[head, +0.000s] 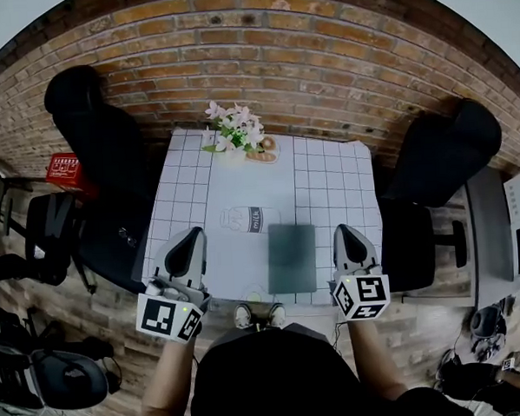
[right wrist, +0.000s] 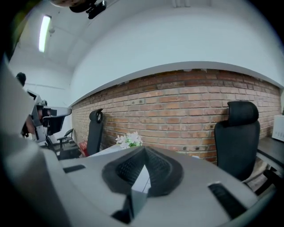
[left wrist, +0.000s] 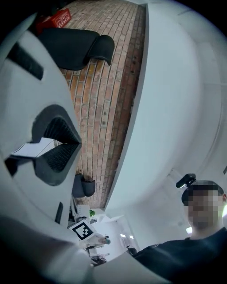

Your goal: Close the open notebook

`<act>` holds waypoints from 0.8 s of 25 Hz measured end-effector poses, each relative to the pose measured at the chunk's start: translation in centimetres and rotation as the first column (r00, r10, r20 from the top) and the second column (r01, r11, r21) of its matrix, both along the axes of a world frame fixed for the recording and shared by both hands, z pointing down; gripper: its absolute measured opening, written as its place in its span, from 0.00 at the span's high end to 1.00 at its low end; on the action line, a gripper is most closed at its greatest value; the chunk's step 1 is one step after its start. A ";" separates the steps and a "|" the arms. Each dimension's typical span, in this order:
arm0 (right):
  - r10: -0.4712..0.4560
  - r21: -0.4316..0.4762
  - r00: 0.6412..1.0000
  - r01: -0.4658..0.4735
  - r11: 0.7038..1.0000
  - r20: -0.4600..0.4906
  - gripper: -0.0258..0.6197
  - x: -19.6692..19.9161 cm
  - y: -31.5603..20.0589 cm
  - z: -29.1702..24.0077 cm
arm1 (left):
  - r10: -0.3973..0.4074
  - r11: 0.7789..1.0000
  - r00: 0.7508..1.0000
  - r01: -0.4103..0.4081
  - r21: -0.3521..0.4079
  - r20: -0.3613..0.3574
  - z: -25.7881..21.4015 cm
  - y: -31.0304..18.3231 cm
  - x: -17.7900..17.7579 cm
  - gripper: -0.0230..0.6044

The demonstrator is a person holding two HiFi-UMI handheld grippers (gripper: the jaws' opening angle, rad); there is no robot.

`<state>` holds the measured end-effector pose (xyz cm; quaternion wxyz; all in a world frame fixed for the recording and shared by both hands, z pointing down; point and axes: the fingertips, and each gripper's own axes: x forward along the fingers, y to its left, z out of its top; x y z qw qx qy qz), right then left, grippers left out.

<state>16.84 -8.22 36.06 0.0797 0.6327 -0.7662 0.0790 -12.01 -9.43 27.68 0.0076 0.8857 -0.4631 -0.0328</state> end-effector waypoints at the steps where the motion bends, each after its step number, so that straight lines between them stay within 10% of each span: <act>1: 0.004 0.015 1.000 -0.004 1.000 0.009 0.94 0.2 0.0 -0.7 | -0.007 1.000 1.000 0.007 0.016 0.000 -0.6 0.1 -0.2 0.92; 20: 0.017 0.161 0.997 -0.028 0.987 0.073 0.94 1.8 0.5 -8.9 | -0.117 0.986 0.993 0.114 0.124 0.010 -4.6 1.9 -3.8 0.92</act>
